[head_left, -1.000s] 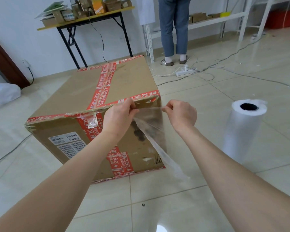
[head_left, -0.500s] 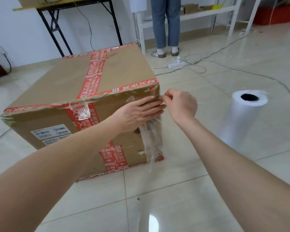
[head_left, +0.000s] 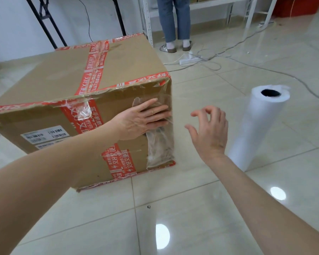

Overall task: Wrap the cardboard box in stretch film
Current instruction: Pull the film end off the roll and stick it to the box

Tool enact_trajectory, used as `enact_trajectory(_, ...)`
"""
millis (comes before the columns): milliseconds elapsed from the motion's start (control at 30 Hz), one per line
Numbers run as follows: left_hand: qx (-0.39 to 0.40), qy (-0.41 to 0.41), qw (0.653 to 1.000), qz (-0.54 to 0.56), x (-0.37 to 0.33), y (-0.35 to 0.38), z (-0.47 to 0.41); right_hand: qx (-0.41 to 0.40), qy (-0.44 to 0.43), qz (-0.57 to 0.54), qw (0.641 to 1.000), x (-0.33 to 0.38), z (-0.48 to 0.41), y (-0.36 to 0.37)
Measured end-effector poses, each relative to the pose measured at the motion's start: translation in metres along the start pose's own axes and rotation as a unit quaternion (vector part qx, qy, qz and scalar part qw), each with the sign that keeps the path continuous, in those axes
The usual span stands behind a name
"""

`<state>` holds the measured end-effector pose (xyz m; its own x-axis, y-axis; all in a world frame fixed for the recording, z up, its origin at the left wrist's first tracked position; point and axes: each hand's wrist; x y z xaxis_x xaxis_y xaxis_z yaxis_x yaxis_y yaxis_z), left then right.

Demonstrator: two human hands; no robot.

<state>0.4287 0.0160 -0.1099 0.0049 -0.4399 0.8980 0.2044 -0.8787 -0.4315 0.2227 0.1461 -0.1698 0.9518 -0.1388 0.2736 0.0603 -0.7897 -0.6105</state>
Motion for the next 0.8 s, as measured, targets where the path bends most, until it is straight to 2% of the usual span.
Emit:
enact_trajectory(100, 0.014, 0.012, 1.000, -0.016, -0.003, 0.000, 0.009, 0.057, -0.007, 0.006, 0.998, -0.007, 0.032, 0.013)
enact_trajectory(200, 0.028, 0.021, 0.999, 0.006, -0.013, 0.000, 0.013, 0.134, 0.025, 0.024, 0.990, -0.011, 0.057, 0.025)
enact_trajectory(367, 0.111, 0.096, 0.988, 0.048, -0.031, 0.016, 0.028, 0.250, 0.061, 0.032, 0.966, -0.012, 0.084, 0.034)
enact_trajectory(433, 0.150, 0.117, 0.979, 0.068, -0.036, 0.019, 0.035, 0.256, 0.062, 0.023, 0.964, -0.011, 0.089, 0.037)
enact_trajectory(467, 0.138, 0.119, 0.980, 0.086, -0.040, 0.020, 0.036, 0.250, 0.060, 0.020, 0.966, -0.011, 0.090, 0.039)
enact_trajectory(533, 0.062, 0.135, 0.981, 0.123, -0.050, 0.020, 0.032, 0.249, 0.061, 0.016, 0.966, -0.009, 0.091, 0.044)
enact_trajectory(633, -0.020, 0.190, 0.968, 0.159, -0.074, 0.023, 0.013, 0.252, 0.061, 0.018, 0.966, -0.009, 0.093, 0.051)
enact_trajectory(733, -0.029, 0.198, 0.961, 0.190, -0.108, 0.029, -0.011, 0.237, 0.060, 0.020, 0.969, -0.017, 0.102, 0.057)
enact_trajectory(800, -0.010, 0.198, 0.968, 0.157, -0.128, 0.038, -0.026, 0.235, 0.076, 0.021, 0.969, -0.024, 0.110, 0.060)
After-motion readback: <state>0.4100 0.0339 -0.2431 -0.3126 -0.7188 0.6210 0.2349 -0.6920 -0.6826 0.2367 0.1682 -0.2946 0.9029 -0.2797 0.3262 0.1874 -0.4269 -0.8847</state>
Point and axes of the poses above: each hand's wrist, its own z-axis away from the middle knuckle, its own y-axis out of the palm, x = y × z, and after that the axes turned 2 degrees about z, right-handed
